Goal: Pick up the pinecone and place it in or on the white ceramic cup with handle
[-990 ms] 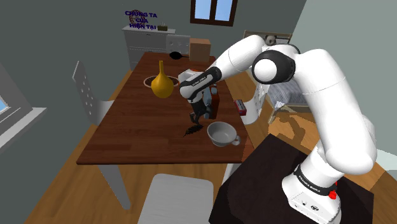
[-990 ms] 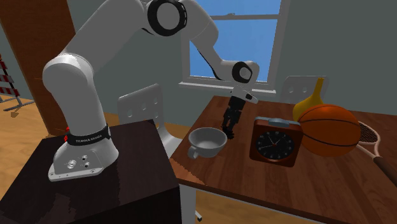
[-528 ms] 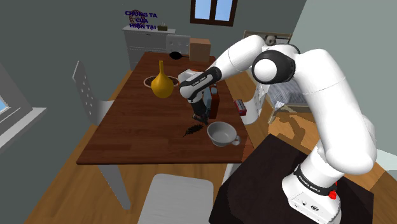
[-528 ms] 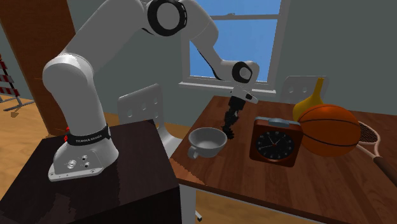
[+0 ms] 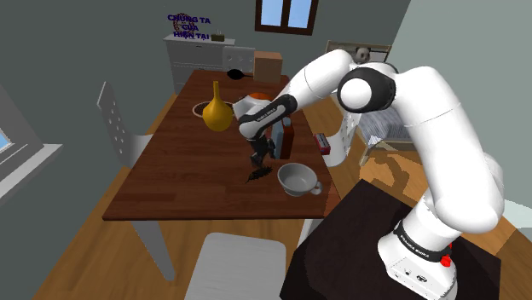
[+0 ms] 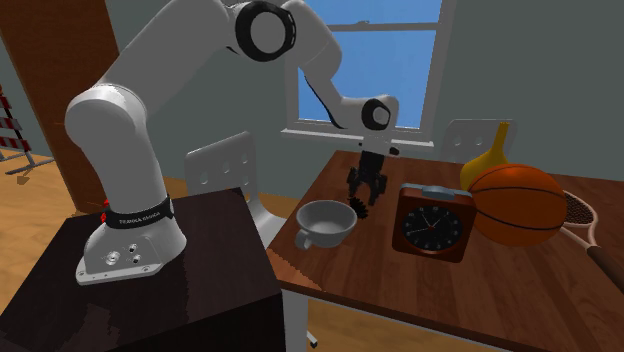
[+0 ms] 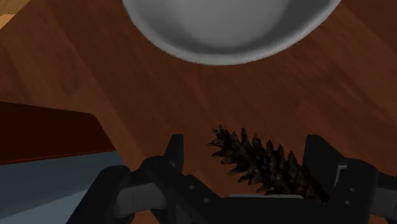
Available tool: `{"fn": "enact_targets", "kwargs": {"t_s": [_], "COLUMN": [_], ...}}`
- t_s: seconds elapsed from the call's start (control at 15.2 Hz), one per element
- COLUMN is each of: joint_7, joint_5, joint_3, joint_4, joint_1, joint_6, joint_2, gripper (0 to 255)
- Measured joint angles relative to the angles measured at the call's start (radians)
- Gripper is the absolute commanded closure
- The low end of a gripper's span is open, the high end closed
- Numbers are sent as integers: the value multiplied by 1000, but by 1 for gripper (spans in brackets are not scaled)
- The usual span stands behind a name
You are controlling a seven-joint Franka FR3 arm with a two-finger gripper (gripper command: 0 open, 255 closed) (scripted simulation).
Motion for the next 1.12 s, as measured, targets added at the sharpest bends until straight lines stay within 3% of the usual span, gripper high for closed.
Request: {"fn": "enact_targets", "kwargs": {"t_s": [0.13, 0.26, 0.73, 1.12], "joint_7": [-253, -383, -421, -421], "joint_5": [-71, -104, -132, -134], "joint_3": [64, 95, 93, 92], "joint_4": [-45, -61, -91, -91], "joint_1": [-25, -39, -51, -51], "joint_6": [104, 153, 232, 238], "joint_2": [-12, -15, 23, 28], "gripper": [0, 0, 0, 0]}}
